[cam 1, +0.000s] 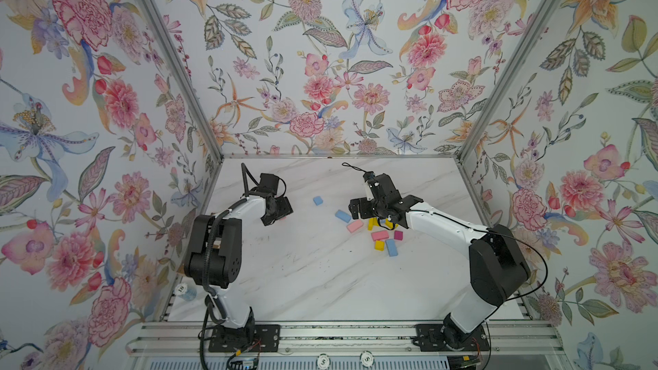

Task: Assemble the letter v with building blocks
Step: Adjust the building block at the center of the board.

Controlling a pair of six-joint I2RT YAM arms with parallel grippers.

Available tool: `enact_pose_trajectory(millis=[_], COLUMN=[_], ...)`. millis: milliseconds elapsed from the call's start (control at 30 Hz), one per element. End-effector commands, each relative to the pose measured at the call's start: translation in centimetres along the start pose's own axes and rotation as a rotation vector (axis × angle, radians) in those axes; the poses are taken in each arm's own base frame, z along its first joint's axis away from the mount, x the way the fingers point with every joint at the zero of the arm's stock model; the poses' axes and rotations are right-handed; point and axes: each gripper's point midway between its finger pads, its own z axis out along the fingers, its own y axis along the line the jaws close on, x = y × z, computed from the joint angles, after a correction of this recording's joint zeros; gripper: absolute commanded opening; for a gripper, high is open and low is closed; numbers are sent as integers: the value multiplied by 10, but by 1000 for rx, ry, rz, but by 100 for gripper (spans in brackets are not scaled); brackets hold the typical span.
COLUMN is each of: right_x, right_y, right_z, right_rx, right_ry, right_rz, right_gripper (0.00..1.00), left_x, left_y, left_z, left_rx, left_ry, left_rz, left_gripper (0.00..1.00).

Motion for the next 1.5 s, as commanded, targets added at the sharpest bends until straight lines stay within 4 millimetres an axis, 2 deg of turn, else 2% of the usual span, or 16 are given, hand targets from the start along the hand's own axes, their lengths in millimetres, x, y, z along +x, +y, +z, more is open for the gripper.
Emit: enact_pose_trajectory(millis=[0,167,400,1467], right_x=[9,8,7,8], right_y=[-4,-5,-5,-4], right_z=[1,-1,-1,-1], right_rx=[22,27,23,18], right_ry=[23,17,13,4], right_rz=[10,3,5,8], right_gripper=[99,99,99,99], left_x=[-6,-6,-5,-9], left_y=[-2,-1,-1,-4], left_z=[11,21,29,35], left_rx=[-7,-9,-6,-4], left_ry=[8,14,21,18], left_rz=[8,-8,-29,-62], left_gripper=[72,67,66,67])
